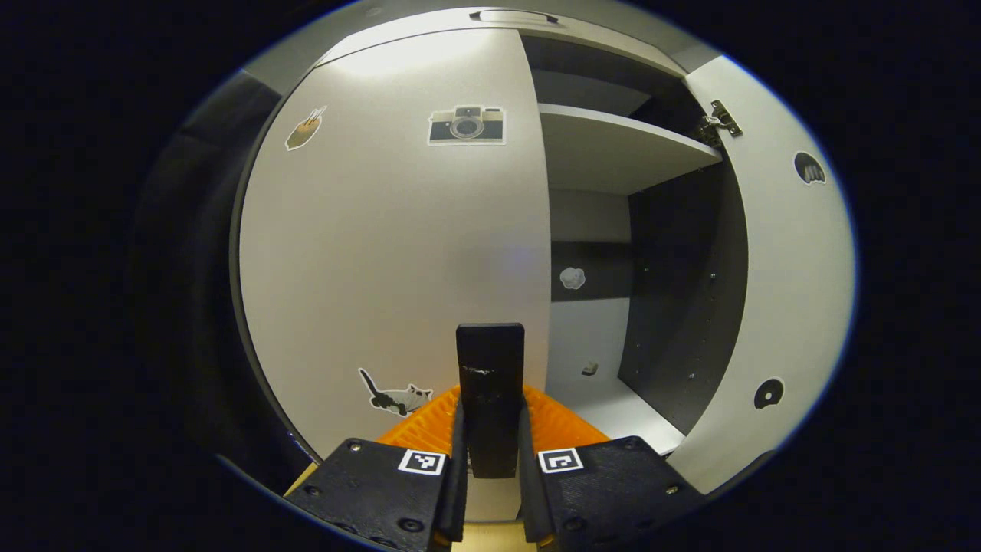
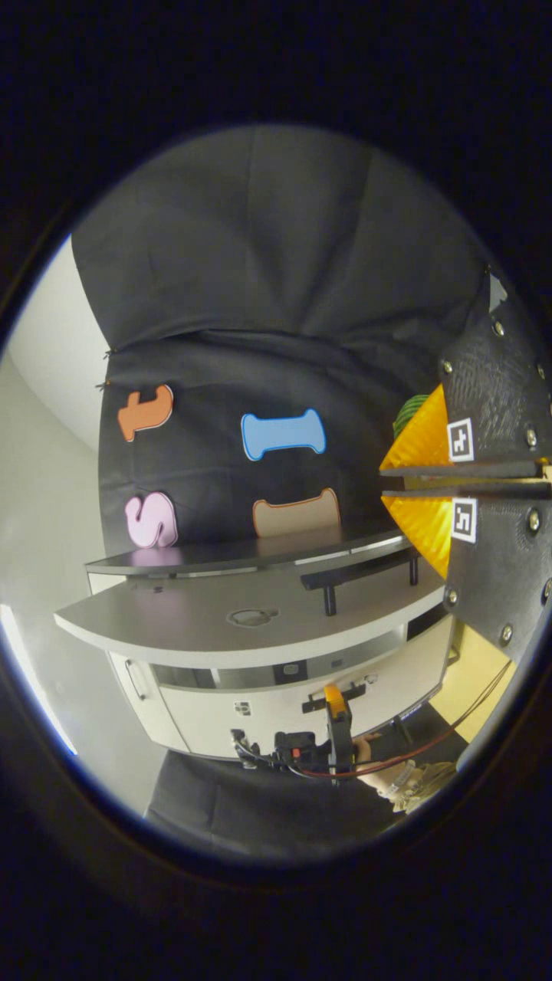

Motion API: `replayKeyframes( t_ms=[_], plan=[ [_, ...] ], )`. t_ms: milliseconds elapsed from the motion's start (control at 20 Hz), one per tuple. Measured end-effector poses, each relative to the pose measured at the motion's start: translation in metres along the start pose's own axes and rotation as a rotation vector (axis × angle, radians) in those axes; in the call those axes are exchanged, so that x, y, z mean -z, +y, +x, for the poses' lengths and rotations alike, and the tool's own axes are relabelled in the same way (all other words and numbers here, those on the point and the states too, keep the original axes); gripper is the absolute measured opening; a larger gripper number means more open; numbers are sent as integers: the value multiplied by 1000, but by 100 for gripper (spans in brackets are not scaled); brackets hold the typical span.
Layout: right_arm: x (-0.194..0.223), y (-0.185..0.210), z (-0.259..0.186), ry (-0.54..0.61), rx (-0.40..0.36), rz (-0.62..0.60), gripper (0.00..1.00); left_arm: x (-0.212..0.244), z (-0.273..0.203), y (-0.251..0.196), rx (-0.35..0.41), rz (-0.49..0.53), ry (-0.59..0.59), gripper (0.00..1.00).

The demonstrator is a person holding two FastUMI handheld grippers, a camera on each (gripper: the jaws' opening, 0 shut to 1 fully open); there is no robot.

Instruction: Open the right door of the double-door shoe cabinet with the right hand, and open the left door with the left hand.

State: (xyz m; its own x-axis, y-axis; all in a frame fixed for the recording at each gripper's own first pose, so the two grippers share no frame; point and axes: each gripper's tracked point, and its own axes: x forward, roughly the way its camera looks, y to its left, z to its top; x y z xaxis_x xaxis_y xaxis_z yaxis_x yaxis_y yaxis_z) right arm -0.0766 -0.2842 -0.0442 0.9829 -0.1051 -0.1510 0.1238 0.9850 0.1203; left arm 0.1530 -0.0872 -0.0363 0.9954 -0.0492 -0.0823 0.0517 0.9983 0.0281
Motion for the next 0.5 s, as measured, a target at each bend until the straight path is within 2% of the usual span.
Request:
replayKeyframes(
  t_ms=[500],
  plan=[
    [3, 7, 4, 20, 11, 4, 3, 2, -20, 1, 84, 4, 3, 27]
  ],
)
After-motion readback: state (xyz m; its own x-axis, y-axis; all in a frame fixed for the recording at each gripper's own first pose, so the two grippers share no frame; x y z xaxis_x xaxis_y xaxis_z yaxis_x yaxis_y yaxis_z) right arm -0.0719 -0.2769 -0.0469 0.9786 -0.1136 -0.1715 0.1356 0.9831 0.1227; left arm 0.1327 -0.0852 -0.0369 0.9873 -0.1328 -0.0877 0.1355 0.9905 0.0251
